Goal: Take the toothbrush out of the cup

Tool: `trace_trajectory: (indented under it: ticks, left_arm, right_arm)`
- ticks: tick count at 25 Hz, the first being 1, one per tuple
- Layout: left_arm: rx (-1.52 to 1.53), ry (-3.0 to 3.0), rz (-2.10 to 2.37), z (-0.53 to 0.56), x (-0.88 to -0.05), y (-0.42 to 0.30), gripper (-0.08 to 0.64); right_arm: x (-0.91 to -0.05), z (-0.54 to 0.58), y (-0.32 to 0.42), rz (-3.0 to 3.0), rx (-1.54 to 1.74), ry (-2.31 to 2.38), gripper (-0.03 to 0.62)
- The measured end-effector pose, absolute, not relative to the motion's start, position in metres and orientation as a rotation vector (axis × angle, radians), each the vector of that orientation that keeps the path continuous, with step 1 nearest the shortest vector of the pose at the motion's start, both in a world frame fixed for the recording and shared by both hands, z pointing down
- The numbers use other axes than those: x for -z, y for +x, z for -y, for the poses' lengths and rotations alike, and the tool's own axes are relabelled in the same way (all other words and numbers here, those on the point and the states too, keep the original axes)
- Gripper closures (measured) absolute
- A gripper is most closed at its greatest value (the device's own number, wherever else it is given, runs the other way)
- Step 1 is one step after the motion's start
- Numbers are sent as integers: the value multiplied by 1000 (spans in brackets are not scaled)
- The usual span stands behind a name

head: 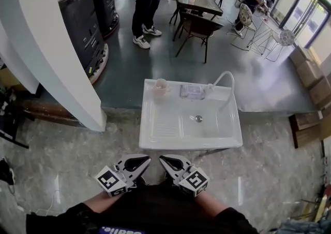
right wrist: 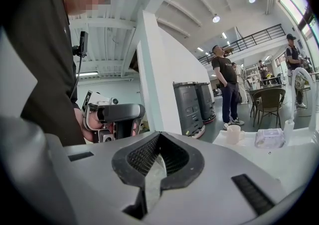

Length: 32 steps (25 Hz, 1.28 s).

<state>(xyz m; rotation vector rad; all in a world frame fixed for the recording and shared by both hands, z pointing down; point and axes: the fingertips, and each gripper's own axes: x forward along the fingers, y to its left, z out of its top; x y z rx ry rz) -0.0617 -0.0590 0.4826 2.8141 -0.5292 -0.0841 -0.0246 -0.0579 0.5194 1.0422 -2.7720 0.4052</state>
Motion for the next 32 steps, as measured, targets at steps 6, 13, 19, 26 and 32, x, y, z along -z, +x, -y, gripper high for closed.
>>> trace_trajectory:
  ticks: [6,13,19,26,32]
  left_arm:
    - [80,2803,571,72,-481,-45,551]
    - [77,2795,608,88,-481,-22,551]
    - [63,2781,637,92,-485,-11,551]
    - [57,2764,678,96,-489,-7,551]
    - [40,2749,698,97,-494,-4,551]
  right_arm:
    - [-522,75,-12,2833,-354,966,581]
    - [-524,94,12,2849,-368,936,581]
    - [-525,106,23,2857,-377,917,581]
    - [-528,119,31,2872,-369,897,581]
    - [-530,129,33,2860,-385,869,581]
